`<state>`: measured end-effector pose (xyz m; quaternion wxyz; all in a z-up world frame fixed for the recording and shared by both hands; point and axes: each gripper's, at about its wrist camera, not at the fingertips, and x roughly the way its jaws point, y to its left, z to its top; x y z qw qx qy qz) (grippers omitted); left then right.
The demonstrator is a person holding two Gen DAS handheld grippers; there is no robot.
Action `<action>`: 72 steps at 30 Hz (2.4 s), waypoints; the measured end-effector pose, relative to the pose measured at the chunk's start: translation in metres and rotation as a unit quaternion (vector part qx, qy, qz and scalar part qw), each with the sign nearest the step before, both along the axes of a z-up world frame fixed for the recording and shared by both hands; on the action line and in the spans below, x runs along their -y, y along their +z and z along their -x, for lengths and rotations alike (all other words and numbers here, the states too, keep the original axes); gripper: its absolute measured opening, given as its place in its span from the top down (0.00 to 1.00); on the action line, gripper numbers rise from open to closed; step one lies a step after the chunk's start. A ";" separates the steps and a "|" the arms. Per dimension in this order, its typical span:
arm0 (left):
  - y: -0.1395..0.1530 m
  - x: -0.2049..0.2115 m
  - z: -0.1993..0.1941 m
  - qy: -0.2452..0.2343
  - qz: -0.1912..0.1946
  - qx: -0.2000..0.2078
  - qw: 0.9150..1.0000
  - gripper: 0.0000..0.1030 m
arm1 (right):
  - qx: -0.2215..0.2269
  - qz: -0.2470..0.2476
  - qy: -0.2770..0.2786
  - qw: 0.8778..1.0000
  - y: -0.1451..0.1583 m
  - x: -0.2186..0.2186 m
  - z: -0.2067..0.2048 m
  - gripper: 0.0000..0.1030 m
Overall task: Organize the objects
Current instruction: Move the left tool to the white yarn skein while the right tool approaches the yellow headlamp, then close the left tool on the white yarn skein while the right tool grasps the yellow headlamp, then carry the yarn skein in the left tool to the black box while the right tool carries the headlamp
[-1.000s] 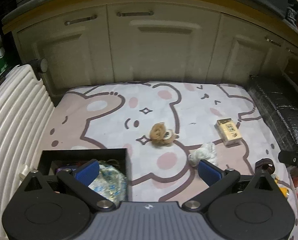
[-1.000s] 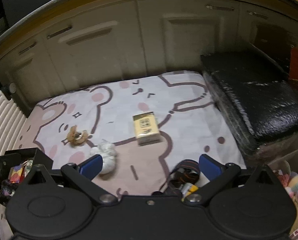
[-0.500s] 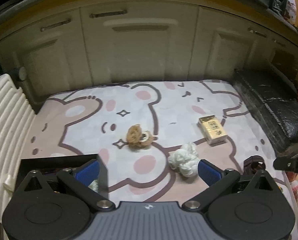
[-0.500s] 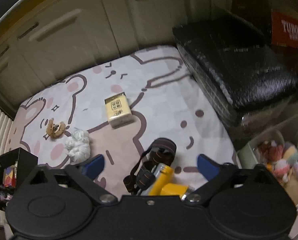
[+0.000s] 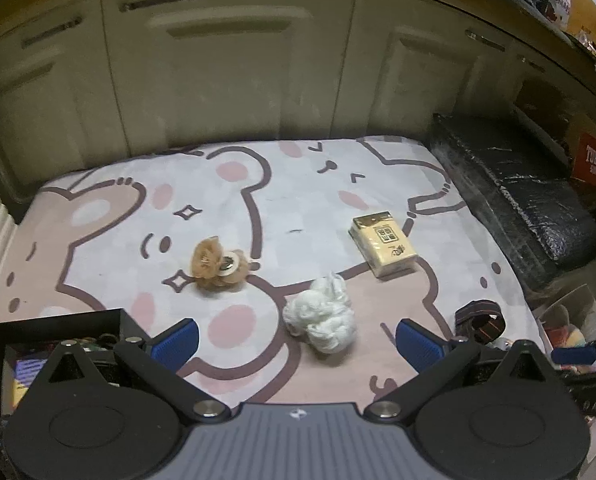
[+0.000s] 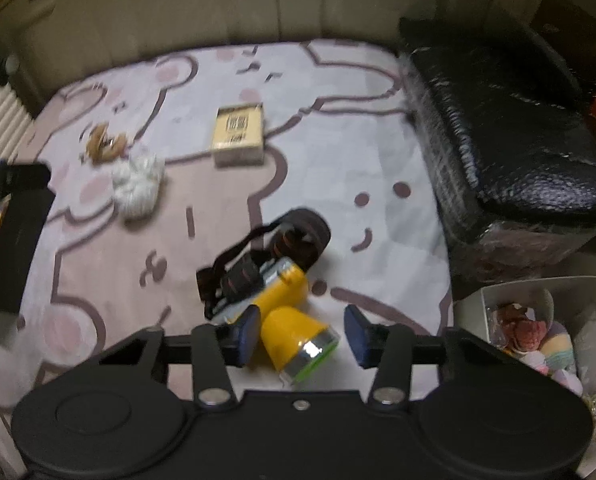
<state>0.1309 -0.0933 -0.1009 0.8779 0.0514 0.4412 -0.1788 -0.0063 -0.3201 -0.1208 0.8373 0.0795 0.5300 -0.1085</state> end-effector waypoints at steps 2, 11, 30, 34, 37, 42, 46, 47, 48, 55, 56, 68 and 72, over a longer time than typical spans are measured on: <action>-0.003 0.002 -0.003 -0.003 0.003 -0.003 1.000 0.00 | -0.005 -0.008 0.010 1.000 -0.006 0.000 0.000 0.59; -0.012 0.006 -0.016 0.003 0.035 -0.019 0.999 0.01 | -0.044 0.011 0.068 0.997 -0.020 -0.018 -0.002 0.58; -0.055 0.025 -0.048 0.006 0.050 -0.069 0.996 0.22 | -0.083 0.102 0.128 0.983 -0.038 -0.044 -0.022 0.54; -0.066 0.021 -0.058 0.040 0.072 -0.097 0.992 0.27 | -0.093 0.110 0.135 0.980 -0.044 -0.044 -0.029 0.54; -0.075 0.017 -0.065 0.065 0.091 -0.118 0.987 0.33 | -0.102 0.119 0.147 0.977 -0.049 -0.046 -0.033 0.55; -0.085 0.016 -0.072 0.082 0.103 -0.143 0.981 0.39 | -0.103 0.102 0.138 0.980 -0.051 -0.044 -0.035 0.58; -0.089 0.015 -0.072 0.080 0.100 -0.152 0.980 0.55 | -0.097 0.094 0.116 0.984 -0.049 -0.045 -0.033 0.58; -0.089 0.015 -0.072 0.080 0.104 -0.155 0.979 0.57 | -0.095 0.092 0.111 0.985 -0.048 -0.046 -0.033 0.58; -0.089 0.014 -0.072 0.081 0.108 -0.157 0.978 0.60 | -0.093 0.089 0.107 0.986 -0.047 -0.047 -0.032 0.58; -0.079 0.010 -0.068 0.067 0.106 -0.160 0.979 0.64 | -0.074 0.051 0.075 0.993 -0.036 -0.049 -0.031 0.59; -0.076 0.009 -0.067 0.061 0.104 -0.159 0.980 0.64 | -0.071 0.045 0.072 0.994 -0.034 -0.050 -0.031 0.59; -0.050 -0.017 -0.028 -0.045 -0.002 -0.152 0.987 0.64 | -0.081 0.000 0.084 0.993 -0.022 -0.085 -0.030 0.59; -0.053 -0.021 -0.015 -0.081 -0.040 -0.165 0.982 0.64 | -0.094 -0.007 0.095 0.991 -0.022 -0.098 -0.032 0.59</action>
